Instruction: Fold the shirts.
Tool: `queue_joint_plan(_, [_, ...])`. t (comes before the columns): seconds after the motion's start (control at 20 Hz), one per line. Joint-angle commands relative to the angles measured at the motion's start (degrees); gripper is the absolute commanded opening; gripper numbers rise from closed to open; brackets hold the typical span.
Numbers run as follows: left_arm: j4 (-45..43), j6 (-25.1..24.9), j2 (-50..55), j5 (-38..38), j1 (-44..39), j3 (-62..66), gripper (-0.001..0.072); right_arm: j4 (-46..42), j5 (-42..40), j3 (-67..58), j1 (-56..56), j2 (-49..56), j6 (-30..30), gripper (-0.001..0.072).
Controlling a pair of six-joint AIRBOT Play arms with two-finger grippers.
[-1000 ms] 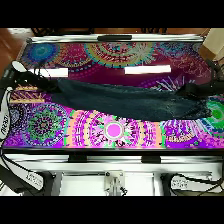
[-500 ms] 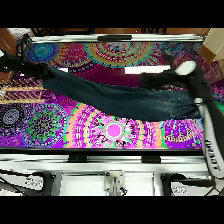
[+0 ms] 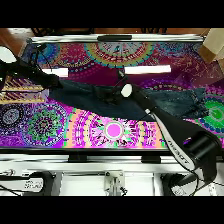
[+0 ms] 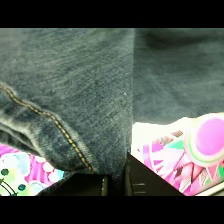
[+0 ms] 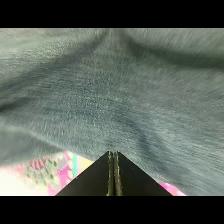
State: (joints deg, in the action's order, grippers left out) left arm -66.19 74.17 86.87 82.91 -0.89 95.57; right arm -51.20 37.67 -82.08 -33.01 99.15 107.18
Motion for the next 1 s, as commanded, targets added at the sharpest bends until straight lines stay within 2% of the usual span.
queue_joint_plan(0.0, [-0.46, 0.02, -4.15, 1.09, -2.80, -1.05, 0.0068, 0.22, -5.40, -0.07, -4.42, 3.41, 5.84, 0.0088])
queue_joint_plan(0.5, [0.28, 0.09, -13.35, 2.27, -4.87, -1.03, 0.0069, 0.07, -13.86, -0.04, -9.73, 6.82, 17.99, 0.0088])
queue_joint_plan(0.65, [0.37, 0.44, -13.03, 1.51, -5.22, -1.03, 0.0069, -0.04, -14.82, -0.07, -11.06, 7.04, 18.16, 0.0088])
queue_joint_plan(0.7, [0.35, 0.44, -12.98, -0.07, -5.20, -1.03, 0.0069, -1.75, -13.38, -0.07, -10.12, 6.19, 17.92, 0.0089])
queue_joint_plan(0.8, [0.50, 0.55, -12.96, -5.79, -5.25, -1.01, 0.0069, -10.69, -7.91, -0.07, -6.99, 3.19, 17.88, 0.0089])
queue_joint_plan(0.85, [1.07, 1.53, -12.70, -9.73, -5.44, -1.01, 0.0069, -16.81, -3.43, -0.07, -4.74, 0.98, 17.86, 0.0089])
queue_joint_plan(0.95, [3.52, 1.53, -11.30, -12.94, -6.80, -0.98, 0.0069, -28.76, 7.50, -0.07, 0.22, -4.15, 17.59, 0.0089])
